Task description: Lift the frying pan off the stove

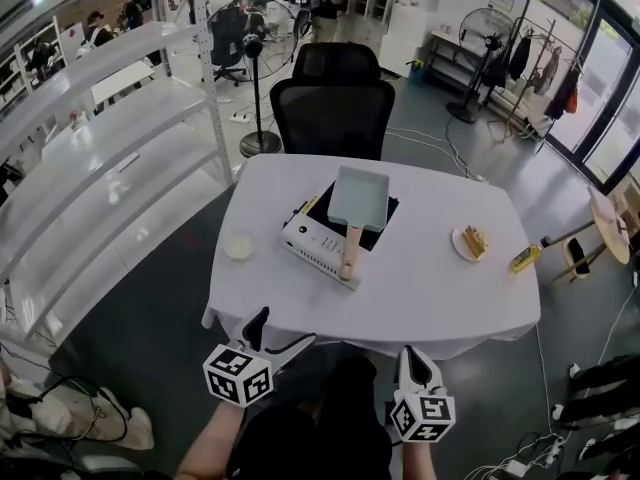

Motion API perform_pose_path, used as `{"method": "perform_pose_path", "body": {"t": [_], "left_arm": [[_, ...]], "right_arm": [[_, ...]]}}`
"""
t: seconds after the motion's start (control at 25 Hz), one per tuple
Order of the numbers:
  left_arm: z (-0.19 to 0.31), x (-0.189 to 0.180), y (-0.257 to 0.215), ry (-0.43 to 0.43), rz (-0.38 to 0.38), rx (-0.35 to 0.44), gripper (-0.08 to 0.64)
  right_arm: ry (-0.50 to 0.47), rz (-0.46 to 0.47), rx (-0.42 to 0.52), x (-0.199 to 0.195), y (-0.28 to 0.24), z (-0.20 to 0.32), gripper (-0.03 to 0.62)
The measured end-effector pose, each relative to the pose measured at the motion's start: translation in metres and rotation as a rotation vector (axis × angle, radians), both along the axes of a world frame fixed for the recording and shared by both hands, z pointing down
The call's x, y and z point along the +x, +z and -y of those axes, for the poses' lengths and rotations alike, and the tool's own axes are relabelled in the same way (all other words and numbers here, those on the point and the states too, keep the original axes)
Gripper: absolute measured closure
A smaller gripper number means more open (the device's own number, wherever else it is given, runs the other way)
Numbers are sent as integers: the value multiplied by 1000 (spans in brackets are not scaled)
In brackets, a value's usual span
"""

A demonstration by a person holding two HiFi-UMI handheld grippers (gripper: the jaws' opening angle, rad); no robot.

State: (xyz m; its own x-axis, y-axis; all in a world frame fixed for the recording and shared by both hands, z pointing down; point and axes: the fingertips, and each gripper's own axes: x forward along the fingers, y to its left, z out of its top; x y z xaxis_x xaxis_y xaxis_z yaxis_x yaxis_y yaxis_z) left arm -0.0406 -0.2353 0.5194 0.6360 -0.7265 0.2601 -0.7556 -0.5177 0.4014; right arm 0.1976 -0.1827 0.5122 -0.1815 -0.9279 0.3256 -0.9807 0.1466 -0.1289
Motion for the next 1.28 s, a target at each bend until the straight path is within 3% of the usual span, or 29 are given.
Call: {"method": "perform_pose_path", "body": {"t": [0.36,0.68,0.92,1.12,1.28], "left_arm": [[29,13,0,-22,-1,3,34],[119,57,-17,-41,-31,18,33],[194,81,-41,-100,-60,47,34],[237,88,-41,-164,-73,10,34],[248,93,-27,-190,-40,-37,33]], "right_arm": [[-13,11,1,17,6,31,586],[-47,17,14,55,1,120,586],[-84,6,13,96,-4,201,588],[-125,11,33,119,-7,262,588],[-183,3,13,123,6,293,588]]}}
